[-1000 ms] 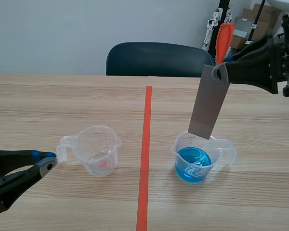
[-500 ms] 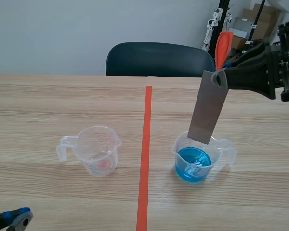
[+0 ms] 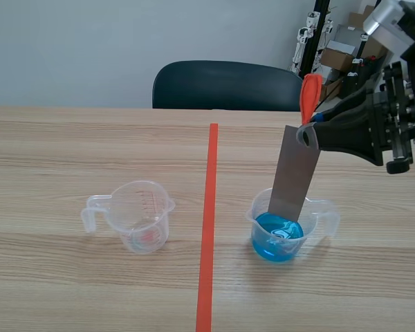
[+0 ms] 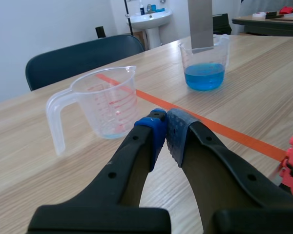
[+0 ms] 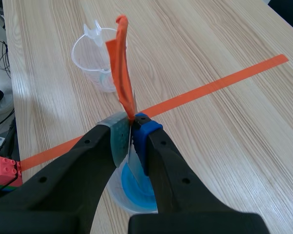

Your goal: Do the redox reaction experiment. lower the plate into the blue solution

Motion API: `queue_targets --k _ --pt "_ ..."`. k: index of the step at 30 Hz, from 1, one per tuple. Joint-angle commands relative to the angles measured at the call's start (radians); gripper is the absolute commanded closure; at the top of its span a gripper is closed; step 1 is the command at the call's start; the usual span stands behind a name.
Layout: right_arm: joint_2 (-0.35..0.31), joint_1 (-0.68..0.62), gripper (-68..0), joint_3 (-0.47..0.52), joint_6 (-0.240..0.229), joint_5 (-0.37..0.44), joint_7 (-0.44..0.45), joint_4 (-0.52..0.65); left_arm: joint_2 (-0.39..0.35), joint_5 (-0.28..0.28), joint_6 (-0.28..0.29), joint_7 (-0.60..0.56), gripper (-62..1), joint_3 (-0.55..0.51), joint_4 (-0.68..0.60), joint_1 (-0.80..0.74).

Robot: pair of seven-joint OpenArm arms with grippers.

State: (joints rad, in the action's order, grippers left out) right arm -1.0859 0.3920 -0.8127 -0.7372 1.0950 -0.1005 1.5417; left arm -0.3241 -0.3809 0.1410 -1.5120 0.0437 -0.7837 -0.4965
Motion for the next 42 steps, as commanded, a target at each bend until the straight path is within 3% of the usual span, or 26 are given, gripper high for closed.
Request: queue_targets --k 1,6,8,10,14,17,19,22,42 --pt "-0.002 0.014 -0.6 0.014 -0.008 -0.003 0.018 0.000 -0.006 -0.016 0.001 -0.042 -4.0 -0.005 -0.020 0.018" --pt "0.027 0.001 -0.6 0.014 -0.008 -0.029 0.022 -0.021 -0.006 -0.158 0.003 -0.042 -4.3 -0.005 -0.021 0.052" --pt "0.041 -0.002 -0.6 0.014 -0.008 -0.052 0.026 -0.034 -0.006 -0.193 0.003 -0.042 -7.2 -0.005 -0.021 0.060" --pt "0.056 -0.003 -0.6 0.014 -0.008 -0.075 0.034 -0.050 -0.006 -0.192 0.003 -0.042 -15.6 -0.005 -0.021 0.060" --pt "0.080 -0.010 -0.6 0.014 -0.008 -0.124 0.066 -0.079 -0.006 -0.185 0.017 -0.042 -39.3 -0.005 -0.022 0.062" --pt "0.100 -0.011 -0.6 0.014 -0.008 -0.152 0.071 -0.098 -0.005 -0.167 0.067 -0.042 -56.5 -0.005 -0.022 0.065" --pt "0.115 -0.011 -0.6 0.014 -0.008 -0.172 0.079 -0.117 -0.003 -0.137 0.119 -0.042 -62.3 -0.005 -0.022 0.065" --pt "0.132 -0.016 -0.6 0.014 -0.008 -0.205 0.106 -0.147 0.000 -0.117 0.176 -0.042 -62.3 -0.005 -0.023 0.066" --pt "0.158 -0.082 -0.6 0.014 -0.008 -0.361 0.232 -0.174 0.013 -0.117 0.200 -0.042 -62.3 0.001 -0.069 0.095"
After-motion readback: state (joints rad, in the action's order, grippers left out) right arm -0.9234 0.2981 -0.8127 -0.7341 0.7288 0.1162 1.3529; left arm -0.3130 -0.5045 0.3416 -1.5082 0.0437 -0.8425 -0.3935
